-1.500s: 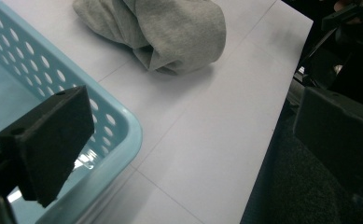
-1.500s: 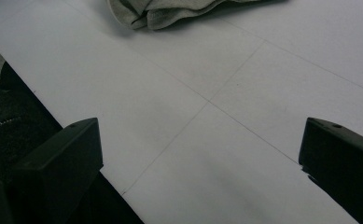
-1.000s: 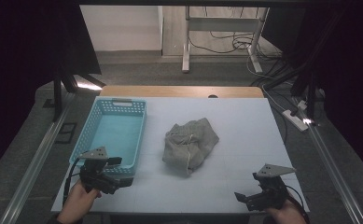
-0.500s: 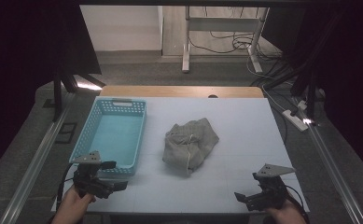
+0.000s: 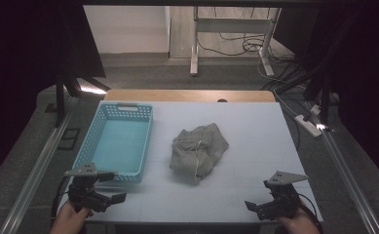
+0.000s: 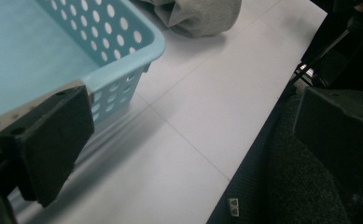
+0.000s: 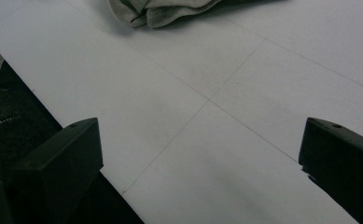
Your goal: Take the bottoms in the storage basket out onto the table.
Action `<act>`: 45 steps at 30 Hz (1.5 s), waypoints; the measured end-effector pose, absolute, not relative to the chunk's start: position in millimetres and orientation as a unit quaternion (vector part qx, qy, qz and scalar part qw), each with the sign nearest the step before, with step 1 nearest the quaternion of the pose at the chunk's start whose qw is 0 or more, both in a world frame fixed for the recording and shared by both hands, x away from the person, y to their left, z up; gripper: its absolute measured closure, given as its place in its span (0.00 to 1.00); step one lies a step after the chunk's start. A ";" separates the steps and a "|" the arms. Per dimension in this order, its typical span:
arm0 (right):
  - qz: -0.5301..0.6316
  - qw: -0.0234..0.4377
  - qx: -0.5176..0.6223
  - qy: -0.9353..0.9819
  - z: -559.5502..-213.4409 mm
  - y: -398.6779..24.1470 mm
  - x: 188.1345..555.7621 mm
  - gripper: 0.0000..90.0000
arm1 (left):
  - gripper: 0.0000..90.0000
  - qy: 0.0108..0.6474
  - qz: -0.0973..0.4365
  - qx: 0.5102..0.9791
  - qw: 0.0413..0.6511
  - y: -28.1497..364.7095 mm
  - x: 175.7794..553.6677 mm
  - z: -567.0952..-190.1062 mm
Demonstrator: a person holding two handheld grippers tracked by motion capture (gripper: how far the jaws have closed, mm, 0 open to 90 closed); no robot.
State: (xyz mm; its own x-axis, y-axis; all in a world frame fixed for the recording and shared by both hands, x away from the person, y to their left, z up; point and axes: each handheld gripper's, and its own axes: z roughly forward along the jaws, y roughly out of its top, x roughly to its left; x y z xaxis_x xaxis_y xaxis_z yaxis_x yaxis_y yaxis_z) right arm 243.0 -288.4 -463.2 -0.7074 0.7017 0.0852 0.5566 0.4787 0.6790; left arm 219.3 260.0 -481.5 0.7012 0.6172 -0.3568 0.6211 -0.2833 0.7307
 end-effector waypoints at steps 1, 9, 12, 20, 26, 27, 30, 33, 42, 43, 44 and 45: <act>0.354 0.103 0.368 0.854 -463.2 -288.4 242.9 0.00 | 0.00 0.388 -0.002 0.800 0.457 261.3 218.3 -481.8; 0.354 0.101 0.368 0.854 -463.2 -288.5 243.2 0.00 | 0.00 0.404 0.005 0.795 0.453 272.3 209.9 -484.1; 0.354 0.101 0.368 0.854 -463.2 -288.5 243.2 0.00 | 0.00 0.409 0.007 0.793 0.451 276.2 206.9 -484.9; 0.353 0.102 0.369 0.854 -463.2 -288.4 243.2 0.00 | 0.00 0.417 0.014 0.788 0.454 284.4 200.3 -484.1; 0.353 0.102 0.369 0.853 -463.2 -288.5 243.1 0.00 | 0.00 0.421 0.020 0.787 0.450 288.2 197.1 -483.8; 0.354 0.101 0.369 0.854 -463.2 -288.5 243.2 0.00 | 0.00 0.422 0.020 0.787 0.449 288.8 196.7 -483.8; 0.353 0.102 0.369 0.854 -463.2 -288.5 243.1 0.00 | 0.00 0.425 0.023 0.786 0.447 290.6 195.4 -483.8; 0.353 0.102 0.369 0.854 -463.2 -288.5 243.1 0.00 | 0.00 0.429 0.025 0.786 0.444 292.3 194.1 -483.8; 0.352 0.103 0.369 0.854 -463.2 -288.3 243.0 0.00 | 0.00 0.438 0.030 0.784 0.438 298.2 189.6 -483.7; 0.352 0.103 0.369 0.854 -463.2 -288.3 243.0 0.00 | 0.00 0.440 0.032 0.784 0.437 299.0 188.9 -483.7; 0.352 0.103 0.369 0.854 -463.2 -288.3 243.0 0.00 | 0.00 0.441 0.033 0.783 0.437 299.7 188.2 -483.7; 0.352 0.103 0.369 0.854 -463.2 -288.2 243.0 0.00 | 0.00 0.442 0.034 0.783 0.435 300.5 187.6 -483.7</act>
State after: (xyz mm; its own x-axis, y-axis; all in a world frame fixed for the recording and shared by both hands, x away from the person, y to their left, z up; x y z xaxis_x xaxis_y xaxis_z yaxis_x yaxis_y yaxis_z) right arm 243.0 -288.2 -463.2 -0.7063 0.7030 0.0838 0.5577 0.4795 0.6775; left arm 187.6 300.5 -483.7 0.6065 0.7225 -0.3320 0.6633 -0.2295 0.7123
